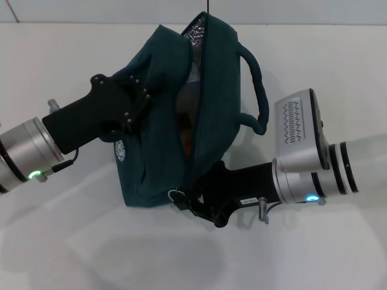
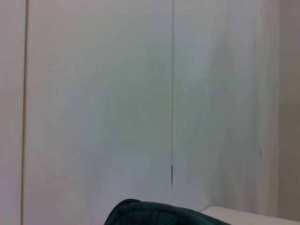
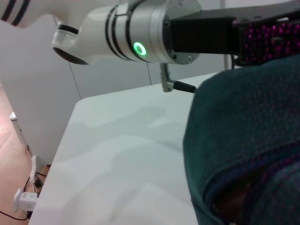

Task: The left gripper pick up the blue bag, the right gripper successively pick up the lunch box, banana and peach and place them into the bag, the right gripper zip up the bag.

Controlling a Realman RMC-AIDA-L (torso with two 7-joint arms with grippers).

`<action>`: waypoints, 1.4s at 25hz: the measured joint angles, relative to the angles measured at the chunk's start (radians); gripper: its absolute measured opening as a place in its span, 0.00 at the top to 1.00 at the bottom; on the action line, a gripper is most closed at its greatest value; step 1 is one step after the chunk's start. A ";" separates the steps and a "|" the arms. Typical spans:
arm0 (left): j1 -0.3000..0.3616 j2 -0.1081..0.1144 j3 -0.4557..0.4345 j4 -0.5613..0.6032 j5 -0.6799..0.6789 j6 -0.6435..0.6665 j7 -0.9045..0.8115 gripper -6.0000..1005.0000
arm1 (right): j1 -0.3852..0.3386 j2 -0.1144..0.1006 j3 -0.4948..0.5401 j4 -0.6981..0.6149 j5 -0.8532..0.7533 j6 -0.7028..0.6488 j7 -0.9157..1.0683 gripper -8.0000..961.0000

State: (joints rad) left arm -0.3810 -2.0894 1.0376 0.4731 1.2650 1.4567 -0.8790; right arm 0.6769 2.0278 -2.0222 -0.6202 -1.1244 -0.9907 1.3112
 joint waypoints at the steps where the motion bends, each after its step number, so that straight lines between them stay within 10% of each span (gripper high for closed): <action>1: -0.001 0.000 0.000 -0.003 -0.004 -0.001 0.000 0.95 | -0.003 0.000 0.001 -0.002 0.001 0.000 -0.004 0.86; 10: -0.009 0.003 0.001 -0.034 -0.052 0.002 -0.018 0.95 | -0.035 0.000 0.010 -0.023 0.033 -0.002 -0.064 0.96; 24: 0.049 0.005 -0.002 -0.088 -0.231 0.079 -0.067 0.46 | -0.061 0.000 0.011 -0.034 0.081 -0.039 -0.125 0.97; 35: 0.230 0.008 -0.060 -0.104 -0.270 0.219 -0.002 0.13 | -0.063 -0.007 0.139 -0.037 0.075 -0.142 -0.127 0.97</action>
State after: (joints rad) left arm -0.1509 -2.0811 0.9772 0.3688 0.9954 1.6754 -0.8812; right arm 0.6135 2.0205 -1.8834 -0.6572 -1.0495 -1.1331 1.1844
